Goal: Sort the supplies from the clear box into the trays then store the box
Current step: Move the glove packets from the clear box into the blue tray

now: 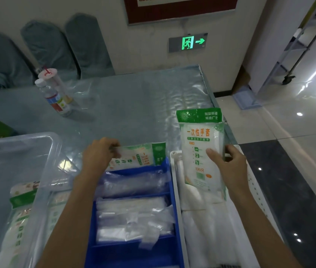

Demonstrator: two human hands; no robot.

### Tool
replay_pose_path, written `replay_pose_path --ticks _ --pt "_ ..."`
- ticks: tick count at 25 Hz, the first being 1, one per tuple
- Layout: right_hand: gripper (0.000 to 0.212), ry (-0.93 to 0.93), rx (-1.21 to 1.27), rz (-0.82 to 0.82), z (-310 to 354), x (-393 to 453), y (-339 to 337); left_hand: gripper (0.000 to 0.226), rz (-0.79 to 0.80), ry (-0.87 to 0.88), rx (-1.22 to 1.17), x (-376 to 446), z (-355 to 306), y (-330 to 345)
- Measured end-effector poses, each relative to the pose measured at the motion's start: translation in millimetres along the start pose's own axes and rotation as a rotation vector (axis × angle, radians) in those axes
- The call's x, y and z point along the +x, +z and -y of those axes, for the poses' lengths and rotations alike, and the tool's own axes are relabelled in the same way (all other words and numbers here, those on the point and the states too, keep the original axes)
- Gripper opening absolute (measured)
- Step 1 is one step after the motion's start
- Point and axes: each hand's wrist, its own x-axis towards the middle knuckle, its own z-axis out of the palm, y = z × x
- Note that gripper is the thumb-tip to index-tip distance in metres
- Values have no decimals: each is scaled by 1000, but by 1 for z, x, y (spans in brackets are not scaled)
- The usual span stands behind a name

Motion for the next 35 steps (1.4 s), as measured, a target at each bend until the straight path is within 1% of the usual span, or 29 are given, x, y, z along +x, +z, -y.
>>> replay_pose_path --ticks 4,7,13,15,18,20,22,28,32,33,35 --pt "28 4 -1 46 1 3 5 25 47 25 57 7 -10 7" --pt "29 1 -29 56 0 6 3 20 64 52 76 10 -19 17" --pt "22 -7 -51 74 -2 9 -4 18 -14 30 45 1 -9 43" --pt "22 -11 -69 85 -1 10 -5 20 56 18 12 1 -6 48" --pt "26 -24 -94 88 0 13 -4 21 226 50 33 8 -5 51" --pt "26 -33 -102 95 1 13 -3 25 288 63 31 15 -1 52" --pt "24 -46 -111 106 2 13 -1 29 314 58 5 20 3 55" --pt "25 -97 -160 145 15 14 11 33 204 105 19 14 10 58" --pt "21 -180 -190 176 38 12 24 43 99 121 -93 6 24 45" --pt "21 -206 -200 191 44 11 28 45 64 134 -122 3 25 40" --pt "21 -260 -236 236 56 11 36 50 -60 163 -168 -5 21 26"
